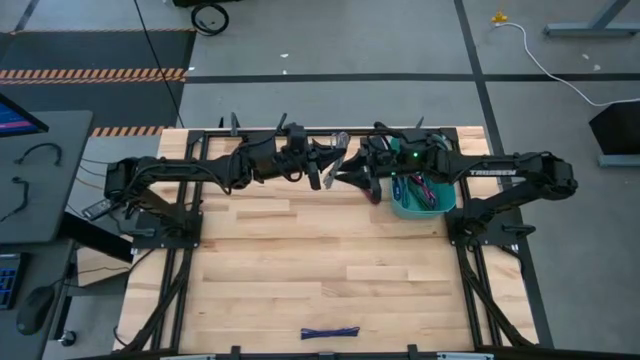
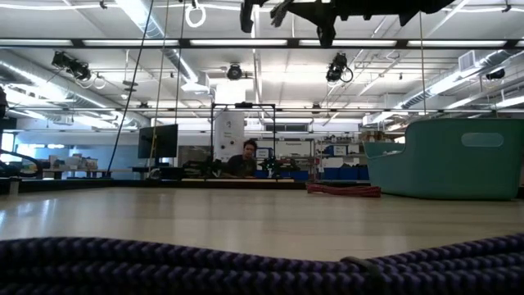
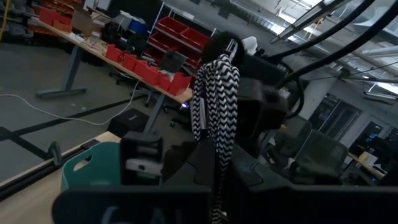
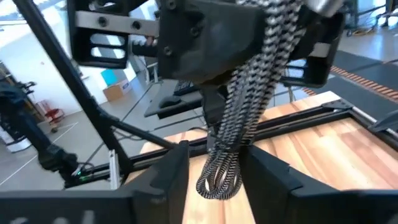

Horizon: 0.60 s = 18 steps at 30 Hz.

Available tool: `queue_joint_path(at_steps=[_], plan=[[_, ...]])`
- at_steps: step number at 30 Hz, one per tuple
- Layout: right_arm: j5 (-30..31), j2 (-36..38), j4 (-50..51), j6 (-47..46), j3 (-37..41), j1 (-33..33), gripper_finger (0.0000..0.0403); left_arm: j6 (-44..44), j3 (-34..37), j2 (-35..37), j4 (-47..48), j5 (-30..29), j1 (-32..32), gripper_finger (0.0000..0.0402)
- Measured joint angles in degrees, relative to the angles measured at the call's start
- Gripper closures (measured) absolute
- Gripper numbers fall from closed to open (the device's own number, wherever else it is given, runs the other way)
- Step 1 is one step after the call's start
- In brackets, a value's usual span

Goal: Pick and place USB-C Cables
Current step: Put the white charger cable into the green bin

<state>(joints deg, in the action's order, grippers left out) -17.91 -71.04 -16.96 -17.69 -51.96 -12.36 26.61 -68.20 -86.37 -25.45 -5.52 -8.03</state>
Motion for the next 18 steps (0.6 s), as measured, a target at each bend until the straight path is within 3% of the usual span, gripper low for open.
queue_joint_path(at_steps=[7, 18], plan=[[3.32, 0.52, 0.07, 0.2, 0.01, -0.17, 0.0386, -0.26, 0.0, 0.11, -1.03, -1.01, 0.2, 0.0384], [6.53, 2.43, 1.66, 0.32, 0.02, -0.17, 0.0391, -0.35, -0.04, 0.15, 1.05, -0.83, -0.05, 0.0357]])
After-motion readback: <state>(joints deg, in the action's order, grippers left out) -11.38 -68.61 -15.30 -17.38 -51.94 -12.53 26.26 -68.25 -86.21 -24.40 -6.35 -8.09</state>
